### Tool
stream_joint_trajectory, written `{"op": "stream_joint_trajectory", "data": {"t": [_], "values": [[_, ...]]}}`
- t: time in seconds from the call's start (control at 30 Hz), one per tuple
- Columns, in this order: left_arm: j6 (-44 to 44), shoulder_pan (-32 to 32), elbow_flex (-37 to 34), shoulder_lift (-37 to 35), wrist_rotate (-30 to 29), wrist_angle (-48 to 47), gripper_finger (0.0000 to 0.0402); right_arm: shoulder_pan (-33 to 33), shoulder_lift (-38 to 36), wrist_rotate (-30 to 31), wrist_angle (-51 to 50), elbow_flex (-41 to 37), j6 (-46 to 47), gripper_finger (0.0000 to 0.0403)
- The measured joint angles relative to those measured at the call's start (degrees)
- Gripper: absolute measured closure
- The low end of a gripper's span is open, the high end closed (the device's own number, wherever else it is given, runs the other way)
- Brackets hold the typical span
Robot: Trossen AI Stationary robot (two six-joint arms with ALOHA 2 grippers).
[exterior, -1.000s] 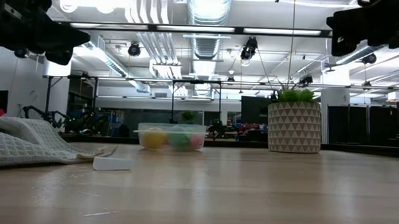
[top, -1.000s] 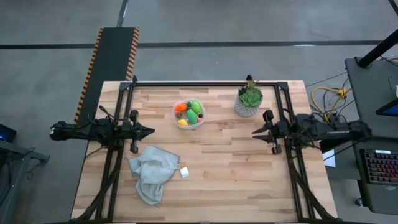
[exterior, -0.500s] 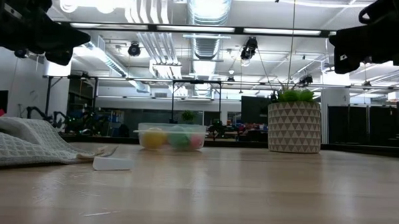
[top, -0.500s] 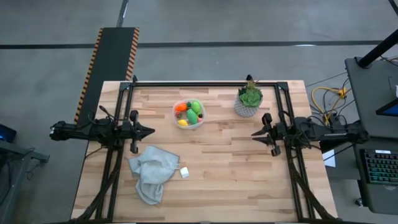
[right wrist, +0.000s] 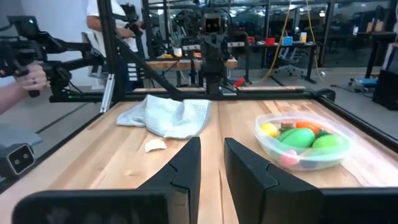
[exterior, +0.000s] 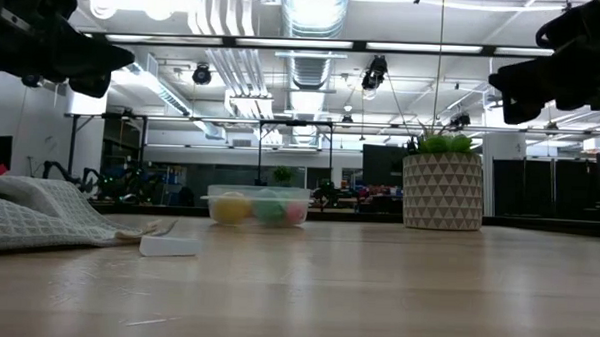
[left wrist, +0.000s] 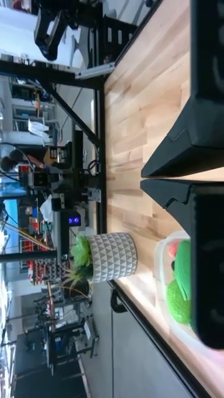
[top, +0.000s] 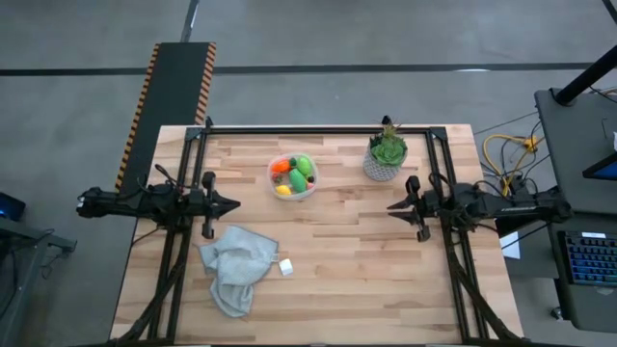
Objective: Pick and placing Produce into tupperware
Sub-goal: Return to Home Position
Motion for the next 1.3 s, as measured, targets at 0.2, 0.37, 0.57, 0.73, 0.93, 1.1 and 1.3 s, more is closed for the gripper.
{"op": "stream_joint_trajectory", "data": {"t": [0.2,0.37,0.57,0.73,0.93,1.1,1.3], "values": [[-0.49,0.0,-0.33,-0.1,2.58,-0.34,0.0401,0.0,0.02,1.42,-0.96,-0.12,0.2,0.034],[-3.28,0.0,-3.16,-0.75,3.14,2.46,0.0401,-0.02,0.01,2.12,-1.28,-0.12,0.15,0.034],[-2.14,0.0,-4.07,-0.37,3.7,4.98,0.0402,-0.04,0.0,2.38,-1.27,-0.12,0.31,0.034],[-2.1,0.0,-4.09,-0.53,4.38,4.93,0.0402,-0.04,0.02,2.38,-1.26,-0.12,0.68,0.034],[-1.92,0.0,-4.09,-0.58,4.38,4.93,0.0402,-0.04,0.02,2.4,-1.24,-0.12,0.64,0.034],[-1.56,0.0,-4.15,-0.64,4.49,5.22,0.0402,-0.04,0.02,2.86,-1.21,-0.12,-2.25,0.0339],[-1.18,0.01,-4.2,-0.57,4.58,5.28,0.0402,-0.04,0.02,2.86,-1.21,-0.12,-3.08,0.0339]]}}
